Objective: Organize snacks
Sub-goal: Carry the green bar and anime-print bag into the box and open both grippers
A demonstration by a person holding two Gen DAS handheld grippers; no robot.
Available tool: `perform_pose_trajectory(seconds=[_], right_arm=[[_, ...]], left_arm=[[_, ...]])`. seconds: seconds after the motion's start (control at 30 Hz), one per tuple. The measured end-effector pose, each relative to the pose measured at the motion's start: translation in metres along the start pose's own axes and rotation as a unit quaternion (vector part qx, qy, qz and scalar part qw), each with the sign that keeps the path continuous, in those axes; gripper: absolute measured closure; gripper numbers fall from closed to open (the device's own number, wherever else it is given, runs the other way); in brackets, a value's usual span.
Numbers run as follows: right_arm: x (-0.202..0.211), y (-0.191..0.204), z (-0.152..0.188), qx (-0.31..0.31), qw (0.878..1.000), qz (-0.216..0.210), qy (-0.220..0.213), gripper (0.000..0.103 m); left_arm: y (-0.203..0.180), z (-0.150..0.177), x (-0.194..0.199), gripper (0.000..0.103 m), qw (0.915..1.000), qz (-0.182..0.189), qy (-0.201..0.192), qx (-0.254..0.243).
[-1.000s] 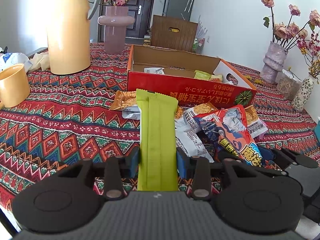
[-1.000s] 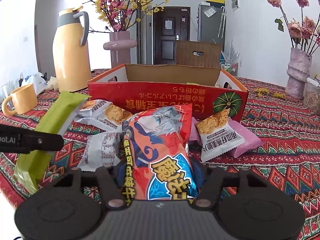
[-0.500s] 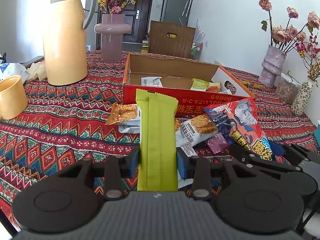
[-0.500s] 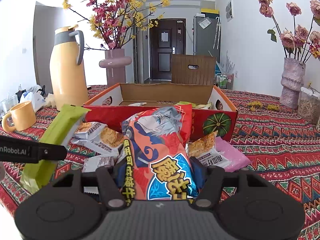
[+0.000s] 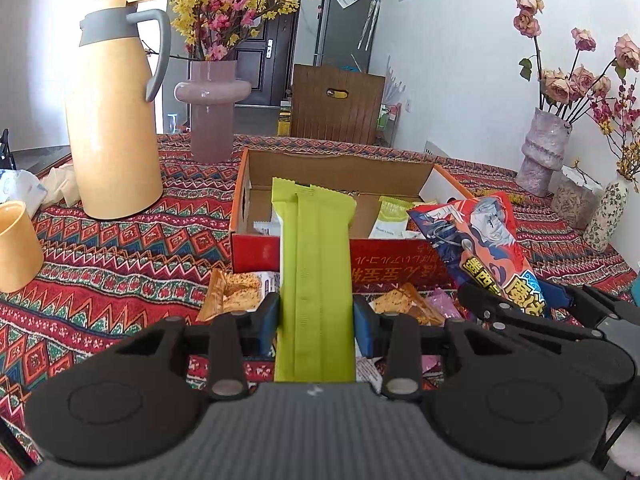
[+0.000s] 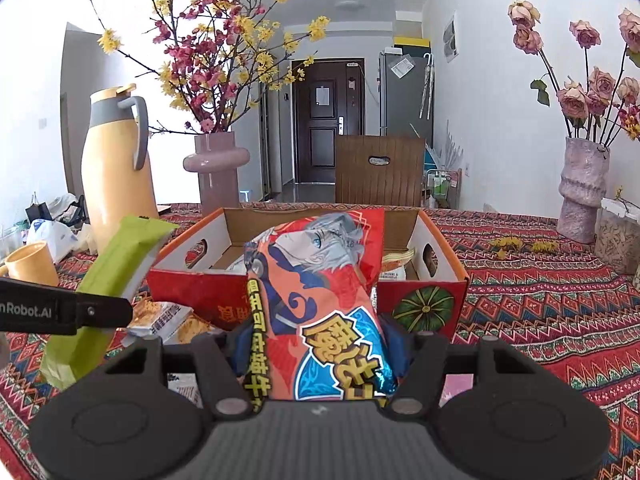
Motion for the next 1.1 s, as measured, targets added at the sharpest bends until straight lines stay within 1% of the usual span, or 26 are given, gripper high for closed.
perform_pose_trajectory(seconds=[0.27,0.7,0.93,1.1], right_arm=[[-0.019,-0.013,-0.027,0.001,1.000,0.003,-0.016,0.041],[-0.055,-0.039,-0.075,0.005,0.999,0.013,-0.041,0.041],[-0.083,-0.056,-0.092,0.001,0.999,0.021,-0.039,0.041],[-0.105,-0.066,-0.095,-0.008,0.999,0.022,-0.030,0.041]], left_arm=[[-0.008,-0.030,-0.013,0.064,0.9998,-0.004,-0.016,-0.007],[-0.021,-0.079,-0.048,0.064,0.9992,-0.019,-0.032,-0.013],[-0.025,-0.101,-0.076,0.064,0.9991,-0.026,-0.032,-0.008],[-0.027,-0.112,-0.097,0.064,0.9991,-0.030,-0.030,-0.006]])
Point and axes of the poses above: each gripper's, at about its wrist camera, not at the fingertips, and x roughly against the way its jaws point, y to its left, z to its underside, the point moved 7 cm from there along -x, roughly the way its jaws point, and after that the axes turned 10 degrees about -z, right-handed, at the moved point
